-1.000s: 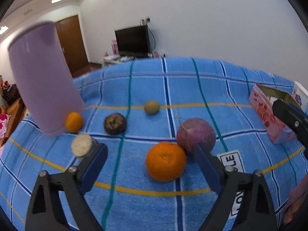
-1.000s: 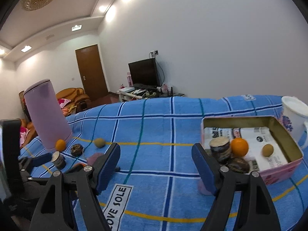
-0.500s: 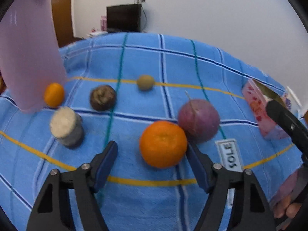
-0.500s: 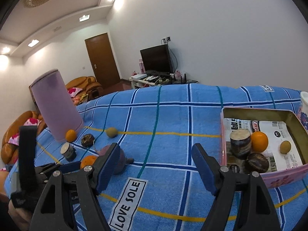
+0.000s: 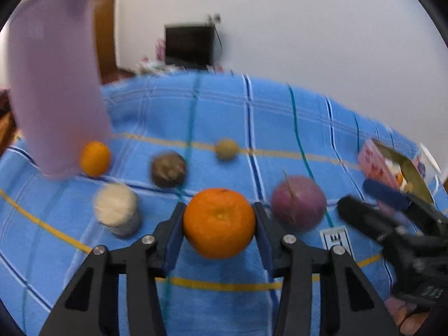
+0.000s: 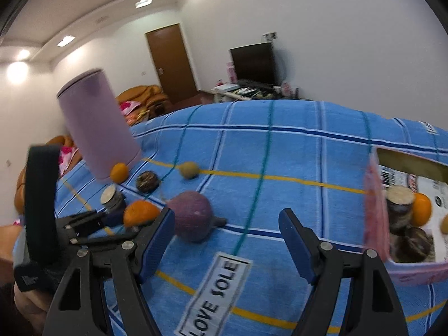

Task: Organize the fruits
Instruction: 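Grasp the orange with the left tool while the right grasps the purple round fruit, then carry the orange and purple fruit over the pink tin and open both tools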

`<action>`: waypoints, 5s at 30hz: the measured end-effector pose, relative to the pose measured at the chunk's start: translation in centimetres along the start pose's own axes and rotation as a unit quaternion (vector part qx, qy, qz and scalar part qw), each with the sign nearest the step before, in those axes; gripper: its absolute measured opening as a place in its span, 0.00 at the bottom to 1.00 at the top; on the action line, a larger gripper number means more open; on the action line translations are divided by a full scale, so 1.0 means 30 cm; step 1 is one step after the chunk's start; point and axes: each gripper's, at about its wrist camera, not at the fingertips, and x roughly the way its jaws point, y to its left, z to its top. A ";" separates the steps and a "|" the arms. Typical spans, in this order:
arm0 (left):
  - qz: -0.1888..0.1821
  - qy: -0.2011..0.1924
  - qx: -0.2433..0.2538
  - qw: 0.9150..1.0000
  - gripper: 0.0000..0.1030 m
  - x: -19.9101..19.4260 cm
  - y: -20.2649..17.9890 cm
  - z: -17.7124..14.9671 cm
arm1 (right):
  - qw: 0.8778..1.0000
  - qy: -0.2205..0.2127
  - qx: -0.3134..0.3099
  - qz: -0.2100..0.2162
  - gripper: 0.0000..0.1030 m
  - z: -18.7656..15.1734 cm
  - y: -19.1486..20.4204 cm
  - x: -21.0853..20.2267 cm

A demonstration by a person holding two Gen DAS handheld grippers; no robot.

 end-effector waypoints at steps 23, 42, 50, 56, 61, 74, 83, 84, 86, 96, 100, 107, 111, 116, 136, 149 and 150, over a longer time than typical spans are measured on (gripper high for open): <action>0.085 -0.099 -0.011 0.991 0.47 -0.096 0.066 0.009 | 0.998 0.048 -0.020 -0.021 0.49 0.000 0.037 0.103; 0.123 -0.134 -0.007 0.983 0.47 -0.141 0.016 -0.012 | 0.998 -0.050 0.023 0.011 0.49 -0.034 -0.050 -0.080; 0.118 -0.147 0.020 0.982 0.47 -0.166 -0.109 0.004 | 0.993 -0.117 -0.003 -0.027 0.49 -0.020 -0.055 -0.182; 0.092 -0.161 0.029 0.982 0.47 -0.185 -0.198 0.031 | 0.990 -0.132 -0.005 -0.053 0.49 -0.008 -0.095 -0.207; 0.075 -0.157 0.036 0.984 0.47 -0.171 -0.261 0.024 | 0.987 -0.141 -0.004 -0.074 0.49 -0.021 -0.140 -0.250; 0.057 -0.150 0.045 0.986 0.47 -0.159 -0.376 0.010 | 0.981 -0.158 -0.008 -0.108 0.49 -0.035 -0.196 -0.324; 0.038 -0.146 0.057 0.987 0.47 -0.153 -0.475 0.007 | 0.977 -0.170 -0.011 -0.127 0.49 -0.042 -0.249 -0.373; 0.036 -0.145 0.059 0.987 0.47 -0.151 -0.489 0.005 | 0.977 -0.171 -0.009 -0.129 0.49 -0.043 -0.260 -0.379; 0.032 -0.144 0.064 0.987 0.47 -0.144 -0.514 0.008 | 0.976 -0.173 -0.004 -0.132 0.49 -0.041 -0.281 -0.390; 0.009 -0.151 0.080 0.985 0.47 -0.132 -0.636 0.027 | 0.970 -0.186 0.016 -0.159 0.49 -0.040 -0.399 -0.452; -0.003 -0.150 0.086 0.985 0.47 -0.116 -0.692 0.032 | 0.967 -0.188 0.027 -0.169 0.49 -0.041 -0.452 -0.476; -0.027 -0.148 0.088 0.985 0.47 -0.085 -0.782 0.049 | 0.960 -0.194 0.044 -0.198 0.49 -0.033 -0.537 -0.514; -0.038 -0.148 0.092 0.984 0.47 -0.068 -0.830 0.057 | 0.953 -0.196 0.022 -0.232 0.49 -0.031 -0.557 -0.525; -0.051 -0.139 0.097 0.984 0.47 -0.033 -0.901 0.060 | 0.950 -0.189 0.033 -0.246 0.50 -0.024 -0.615 -0.534; -0.053 -0.069 0.105 0.991 0.47 0.118 -0.964 0.074 | 0.965 -0.094 0.060 -0.238 0.50 -0.006 -0.730 -0.387; -0.062 -0.069 0.102 0.990 0.47 0.116 -0.946 0.078 | 0.976 -0.038 0.104 -0.188 0.50 -0.030 -0.792 -0.319; -0.063 -0.070 0.102 0.990 0.47 0.116 -0.945 0.079 | 0.976 -0.037 0.110 -0.185 0.50 -0.029 -0.796 -0.320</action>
